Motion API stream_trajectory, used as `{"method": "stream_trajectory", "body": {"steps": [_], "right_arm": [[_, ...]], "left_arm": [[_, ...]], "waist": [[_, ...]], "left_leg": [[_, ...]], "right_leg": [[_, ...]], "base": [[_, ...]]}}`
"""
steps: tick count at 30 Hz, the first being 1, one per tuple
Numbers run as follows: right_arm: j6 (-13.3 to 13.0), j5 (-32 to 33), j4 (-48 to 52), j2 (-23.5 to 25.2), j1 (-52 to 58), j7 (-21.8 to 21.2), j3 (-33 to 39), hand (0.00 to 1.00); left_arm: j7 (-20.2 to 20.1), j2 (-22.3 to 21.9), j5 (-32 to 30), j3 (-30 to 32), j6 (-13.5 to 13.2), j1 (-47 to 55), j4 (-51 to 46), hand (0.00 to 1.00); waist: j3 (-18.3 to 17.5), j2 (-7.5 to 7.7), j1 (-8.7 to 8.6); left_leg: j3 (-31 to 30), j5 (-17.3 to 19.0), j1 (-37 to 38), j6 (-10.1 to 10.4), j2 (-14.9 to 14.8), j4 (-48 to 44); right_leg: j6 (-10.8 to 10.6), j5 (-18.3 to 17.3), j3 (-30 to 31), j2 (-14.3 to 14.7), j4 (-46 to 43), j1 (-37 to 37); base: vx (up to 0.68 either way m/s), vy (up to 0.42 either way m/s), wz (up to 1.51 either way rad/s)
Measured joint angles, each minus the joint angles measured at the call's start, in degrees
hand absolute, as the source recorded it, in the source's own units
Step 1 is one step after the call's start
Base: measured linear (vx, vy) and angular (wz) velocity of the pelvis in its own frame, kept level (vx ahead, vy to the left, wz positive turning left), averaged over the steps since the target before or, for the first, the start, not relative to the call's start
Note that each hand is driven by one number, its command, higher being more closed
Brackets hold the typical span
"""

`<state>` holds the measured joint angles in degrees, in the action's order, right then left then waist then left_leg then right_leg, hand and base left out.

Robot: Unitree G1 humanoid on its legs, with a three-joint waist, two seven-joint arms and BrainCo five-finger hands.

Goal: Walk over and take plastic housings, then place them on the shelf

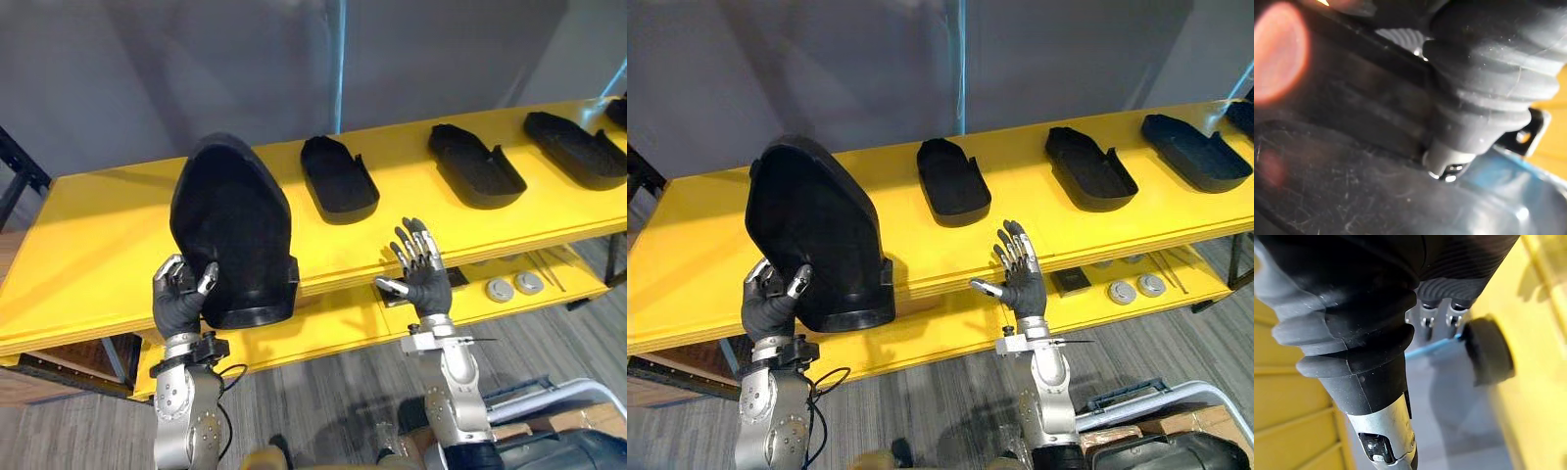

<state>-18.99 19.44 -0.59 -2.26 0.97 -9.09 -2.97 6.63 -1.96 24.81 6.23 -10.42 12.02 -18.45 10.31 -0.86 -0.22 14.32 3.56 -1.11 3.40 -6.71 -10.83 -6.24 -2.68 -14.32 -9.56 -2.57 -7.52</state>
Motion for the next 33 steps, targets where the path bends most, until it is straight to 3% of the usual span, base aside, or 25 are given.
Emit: {"method": "stream_trajectory", "body": {"steps": [2,3,5,6,8,9,11,15,17,19,21,23,25,27,31,33], "right_arm": [[-0.2,0.2,0.1,0.0,-0.5,-0.1,0.7,0.00],[-0.2,0.3,0.1,0.0,-0.8,-0.1,1.2,0.00],[-0.2,0.7,0.1,-0.4,-0.8,-0.2,1.2,0.00],[-0.2,0.8,0.1,-0.9,-0.8,-0.2,1.2,0.00],[-0.3,1.9,0.0,-0.5,-0.8,-0.1,1.3,0.00],[-0.3,2.0,-0.2,0.1,-0.7,0.8,1.4,0.00],[-0.4,1.8,-0.3,2.1,-0.4,3.1,1.4,0.00],[-1.3,1.7,-0.3,4.7,-0.3,5.5,1.3,0.00],[-1.4,1.6,0.0,5.7,-0.1,5.4,1.1,0.00],[-1.2,-0.3,0.9,5.7,0.0,5.3,1.0,0.00],[-1.2,-1.3,2.4,5.5,0.1,5.2,0.7,0.00],[-1.0,-2.2,2.8,4.8,0.1,5.1,0.6,0.00],[-0.8,-2.2,3.1,3.1,0.1,4.2,0.6,0.00],[-0.8,-2.3,5.5,2.3,0.1,3.7,0.6,0.00],[-0.5,-2.3,10.0,0.5,0.4,2.4,1.7,0.00],[0.9,-2.2,10.3,0.5,0.6,1.5,1.9,0.00]], "left_arm": [[0.0,-0.6,-0.2,0.2,0.0,-0.2,0.2,1.00],[-0.1,-0.7,-0.2,0.1,-0.4,-0.4,1.1,1.00],[0.0,-0.8,-0.6,0.1,-0.7,-0.3,2.2,1.00],[-0.1,-0.9,-0.7,0.1,-0.7,-0.4,2.3,1.00],[-0.7,-0.3,-0.7,0.1,-0.8,-1.7,2.4,1.00],[-1.1,0.5,-1.0,0.1,-0.8,-3.0,3.1,1.00],[-2.9,2.0,-1.4,-0.1,-0.3,-3.4,5.0,1.00],[-5.7,3.7,-4.6,0.0,0.6,-3.3,5.3,1.00],[-5.9,5.0,-5.0,-0.1,0.7,-3.5,4.8,1.00],[-5.9,6.0,-4.9,-0.2,1.4,-3.7,4.6,1.00],[-5.6,5.9,-4.8,-0.5,3.0,-3.8,3.4,1.00],[-5.4,5.0,-4.8,-1.4,4.5,-4.1,2.5,1.00],[-4.0,2.3,-4.5,-3.3,6.1,-4.1,1.0,1.00],[-1.7,1.4,-3.5,-3.5,6.0,-4.6,0.4,1.00],[4.8,1.5,-0.6,-1.2,5.6,-8.2,0.9,1.00],[8.7,1.5,3.2,2.9,4.8,-10.2,2.1,1.00]], "waist": [[0.7,1.12,-0.55],[0.7,1.10,-0.68],[0.1,0.15,-0.85],[-0.7,-1.11,-1.32],[-0.8,-1.01,-2.41],[0.3,1.03,-2.19],[0.7,2.18,-2.02],[0.6,2.18,-0.36],[0.2,2.39,-0.64],[0.1,2.60,-0.69],[-0.3,3.06,-0.77],[-0.3,2.38,-1.16],[-0.3,0.51,-1.53],[-0.5,-0.12,-2.17],[-0.5,-0.02,-2.52],[-0.4,-0.04,-3.22]], "left_leg": [[-0.1,0.4,-1.1,-1.6,0.6,-2.1],[0.1,1.5,-2.1,-3.2,-0.7,-6.2],[-0.8,0.4,-2.0,-1.7,-3.4,-7.3],[-3.0,0.4,-1.8,1.3,-4.1,-5.4],[-2.4,2.4,0.7,4.0,-0.6,0.0],[-2.6,1.5,1.9,2.8,2.2,1.7],[-3.3,1.1,2.2,2.1,4.4,2.4],[-2.6,0.1,5.2,0.0,4.3,6.4],[-2.8,-0.4,4.9,-0.4,3.9,7.7],[-2.8,-0.8,4.7,-0.1,3.3,8.8],[-2.4,-1.1,3.0,0.3,3.5,8.5],[-2.6,-1.7,2.1,0.9,3.2,8.6],[-2.5,-2.8,3.1,1.8,1.7,10.3],[-2.5,-4.0,4.0,2.6,0.8,12.3],[-2.3,-6.2,5.2,3.4,0.5,15.3],[-2.3,-6.6,5.0,3.9,0.6,15.4]], "right_leg": [[-0.3,0.1,-0.2,-1.8,0.1,-0.3],[-0.6,0.3,0.1,-2.8,0.0,-0.3],[-2.1,0.6,0.7,-4.0,0.1,-0.4],[-3.5,0.6,0.8,-4.6,0.1,-0.3],[-5.1,0.9,0.0,-7.6,-0.6,-0.5],[-6.1,1.7,-0.3,-10.2,-2.0,-0.5],[-5.7,4.5,-1.4,-12.3,-4.2,-0.4],[-2.9,10.3,-1.5,-12.0,-7.9,1.7],[-3.1,10.1,-0.7,-10.5,-7.8,2.6],[-2.7,7.8,0.4,-6.7,-4.0,2.3],[-2.3,8.1,0.4,-5.9,0.0,1.6],[-2.3,8.1,0.3,-5.2,1.3,1.8],[-2.3,7.8,0.3,-3.5,1.3,1.5],[-1.5,7.2,0.3,-2.5,1.3,1.5],[-1.3,4.3,0.3,-2.0,1.0,1.6],[-2.3,1.6,0.4,-2.3,0.4,1.9]], "base": [[-0.01,0.031,-0.06],[0.01,0.067,-0.20],[0.04,0.115,-0.20],[0.06,0.195,0.00],[0.11,0.386,0.34],[0.09,0.374,0.48],[0.03,0.274,0.45],[0.02,0.178,0.03],[0.02,0.073,-0.02],[0.01,-0.023,-0.10],[0.01,-0.065,-0.10],[0.03,-0.092,0.03],[0.02,-0.116,-0.01],[0.00,-0.096,-0.02],[-0.05,-0.083,-0.02],[-0.09,-0.066,0.02]]}}
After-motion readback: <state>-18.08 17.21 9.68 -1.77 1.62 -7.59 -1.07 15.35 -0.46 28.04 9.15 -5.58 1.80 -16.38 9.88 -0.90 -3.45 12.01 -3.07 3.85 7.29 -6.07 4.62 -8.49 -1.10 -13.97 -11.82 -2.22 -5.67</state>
